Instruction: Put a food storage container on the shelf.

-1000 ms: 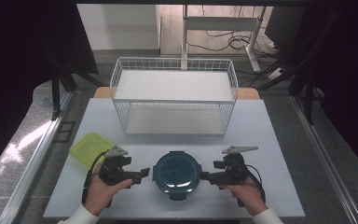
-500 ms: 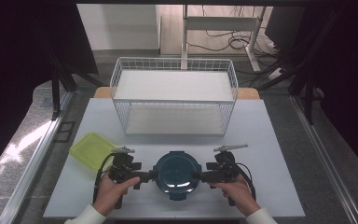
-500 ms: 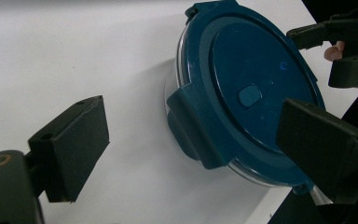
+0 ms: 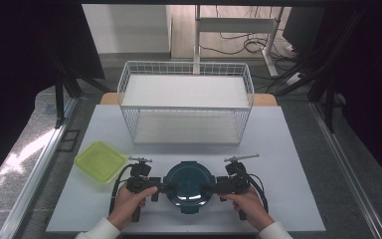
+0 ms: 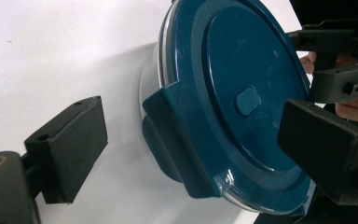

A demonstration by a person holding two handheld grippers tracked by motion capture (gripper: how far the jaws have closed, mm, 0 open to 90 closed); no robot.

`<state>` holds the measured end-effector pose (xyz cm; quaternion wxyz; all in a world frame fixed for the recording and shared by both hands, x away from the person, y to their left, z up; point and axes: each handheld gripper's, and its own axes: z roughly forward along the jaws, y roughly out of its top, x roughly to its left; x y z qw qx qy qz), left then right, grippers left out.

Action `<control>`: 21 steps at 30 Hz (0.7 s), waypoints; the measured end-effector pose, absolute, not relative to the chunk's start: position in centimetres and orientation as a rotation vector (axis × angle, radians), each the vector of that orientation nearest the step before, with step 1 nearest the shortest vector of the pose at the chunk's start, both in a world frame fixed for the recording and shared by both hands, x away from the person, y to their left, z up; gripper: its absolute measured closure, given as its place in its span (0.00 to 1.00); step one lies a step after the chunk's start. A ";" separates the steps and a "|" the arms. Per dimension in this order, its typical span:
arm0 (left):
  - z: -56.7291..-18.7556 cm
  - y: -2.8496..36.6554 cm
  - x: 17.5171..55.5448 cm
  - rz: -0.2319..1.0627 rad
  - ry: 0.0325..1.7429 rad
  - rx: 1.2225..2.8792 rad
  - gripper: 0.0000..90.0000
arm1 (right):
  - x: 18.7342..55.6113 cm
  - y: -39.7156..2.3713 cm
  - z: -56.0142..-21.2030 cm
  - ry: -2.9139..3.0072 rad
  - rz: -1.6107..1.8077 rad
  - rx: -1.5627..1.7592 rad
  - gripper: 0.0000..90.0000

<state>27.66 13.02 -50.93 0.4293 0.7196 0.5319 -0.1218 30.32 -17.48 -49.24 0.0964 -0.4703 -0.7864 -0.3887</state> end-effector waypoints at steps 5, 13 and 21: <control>-51.6 12.6 27.9 -0.356 1.334 1.774 0.10 | 30.4 -17.2 -49.6 -2.293 -1.137 -1.395 0.10; -52.2 12.1 27.9 -0.456 1.333 1.732 0.19 | 30.6 -17.3 -50.3 -2.198 -1.125 -1.428 0.15; -52.0 12.6 27.8 -0.473 1.377 1.688 0.27 | 30.6 -17.2 -50.4 -2.109 -1.094 -1.443 0.25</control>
